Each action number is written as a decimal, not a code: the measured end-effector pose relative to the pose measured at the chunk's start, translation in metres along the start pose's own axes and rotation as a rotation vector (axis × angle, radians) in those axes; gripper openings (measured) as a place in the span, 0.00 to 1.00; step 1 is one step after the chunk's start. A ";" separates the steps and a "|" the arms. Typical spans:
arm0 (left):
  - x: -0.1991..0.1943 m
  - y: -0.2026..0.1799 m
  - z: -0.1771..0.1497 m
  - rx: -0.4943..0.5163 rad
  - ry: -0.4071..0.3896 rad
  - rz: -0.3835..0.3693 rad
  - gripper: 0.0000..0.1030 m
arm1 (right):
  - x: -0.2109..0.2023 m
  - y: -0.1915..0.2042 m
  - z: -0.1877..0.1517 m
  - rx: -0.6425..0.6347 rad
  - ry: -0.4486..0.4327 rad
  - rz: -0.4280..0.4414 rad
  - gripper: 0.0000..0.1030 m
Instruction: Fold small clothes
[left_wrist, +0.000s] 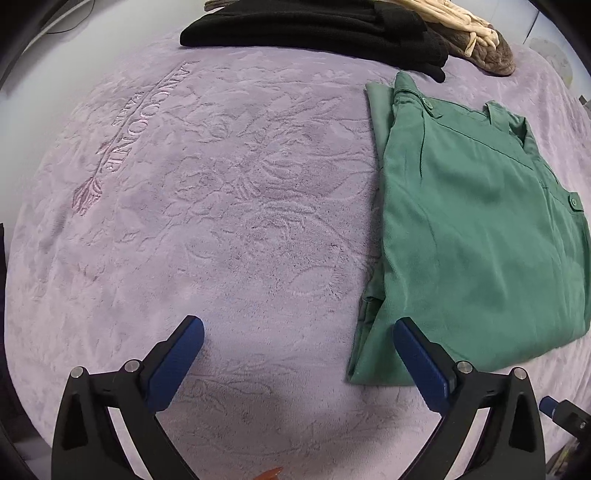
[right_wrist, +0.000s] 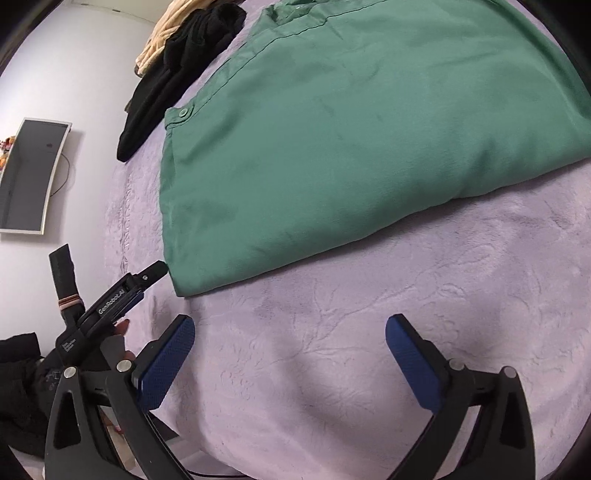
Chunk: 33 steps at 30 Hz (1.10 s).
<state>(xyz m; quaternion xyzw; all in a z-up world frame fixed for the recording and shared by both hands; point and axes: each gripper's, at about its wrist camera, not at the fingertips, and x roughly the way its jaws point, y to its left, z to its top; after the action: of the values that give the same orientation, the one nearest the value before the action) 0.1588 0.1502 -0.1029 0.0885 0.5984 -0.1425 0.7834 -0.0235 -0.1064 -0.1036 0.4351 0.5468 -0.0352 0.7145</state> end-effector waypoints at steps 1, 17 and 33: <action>0.000 0.001 0.000 -0.010 0.004 0.005 1.00 | 0.003 0.003 0.000 -0.005 0.013 0.014 1.00; 0.020 0.008 -0.001 -0.042 0.077 -0.037 1.00 | 0.039 -0.021 -0.001 0.261 0.084 0.263 1.00; 0.028 0.017 0.017 -0.060 0.071 -0.225 1.00 | 0.064 -0.013 0.029 0.311 -0.043 0.382 1.00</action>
<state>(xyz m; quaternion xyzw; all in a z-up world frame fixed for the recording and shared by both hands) 0.1868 0.1573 -0.1260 0.0025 0.6358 -0.2085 0.7432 0.0168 -0.1059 -0.1619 0.6347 0.4272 0.0077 0.6439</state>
